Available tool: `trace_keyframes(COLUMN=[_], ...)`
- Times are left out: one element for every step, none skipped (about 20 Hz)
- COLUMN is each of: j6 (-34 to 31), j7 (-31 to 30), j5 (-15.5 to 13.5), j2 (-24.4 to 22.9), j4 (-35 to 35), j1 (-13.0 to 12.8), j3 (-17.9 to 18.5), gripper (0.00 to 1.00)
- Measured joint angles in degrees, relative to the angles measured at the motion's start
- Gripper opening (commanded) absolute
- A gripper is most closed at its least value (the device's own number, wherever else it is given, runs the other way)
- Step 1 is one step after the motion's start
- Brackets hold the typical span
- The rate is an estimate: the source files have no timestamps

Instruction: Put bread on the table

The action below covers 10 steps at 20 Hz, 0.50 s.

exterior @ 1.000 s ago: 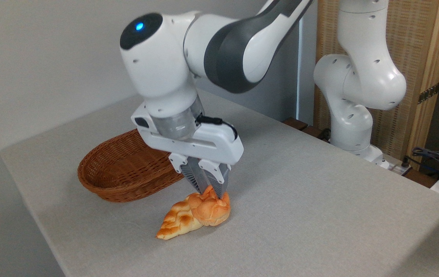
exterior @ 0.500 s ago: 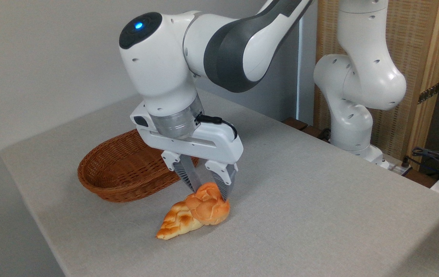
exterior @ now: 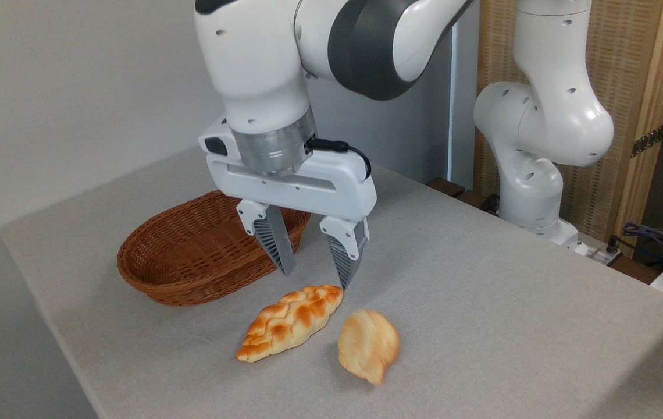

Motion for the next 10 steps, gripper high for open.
trace_keyframes(j6=[0.0,0.18,0.48,1.61,2.27,3.57,4.57,5.46,5.84,6.37], j7=[0.0,0.0,0.02,0.12,0.17,0.26,0.39,0.41,0.5,1.19], j5=[0.0,0.0,0.0,0.0,0.0,0.0,0.0,0.0,0.0,0.0], j2=[-0.29,-0.58,-0.78,-1.26,-1.6,-2.33,-3.06,-3.72,-4.04,-4.46], j4=[0.02,0.1,0.21,0.44,0.54,0.67,0.72,0.72,0.72,0.72], j1=[-0.01,-0.02,-0.05,-0.16,-0.26,-0.45,-0.72,-1.09,-1.29,-1.57], j3=[0.0,0.0,-0.01,-0.08,-0.15,-0.41,-0.8,-1.3,-1.58,-2.0], gripper=[1.0,1.0,1.0,1.0,1.0,1.0,1.0,1.0,1.0,1.0])
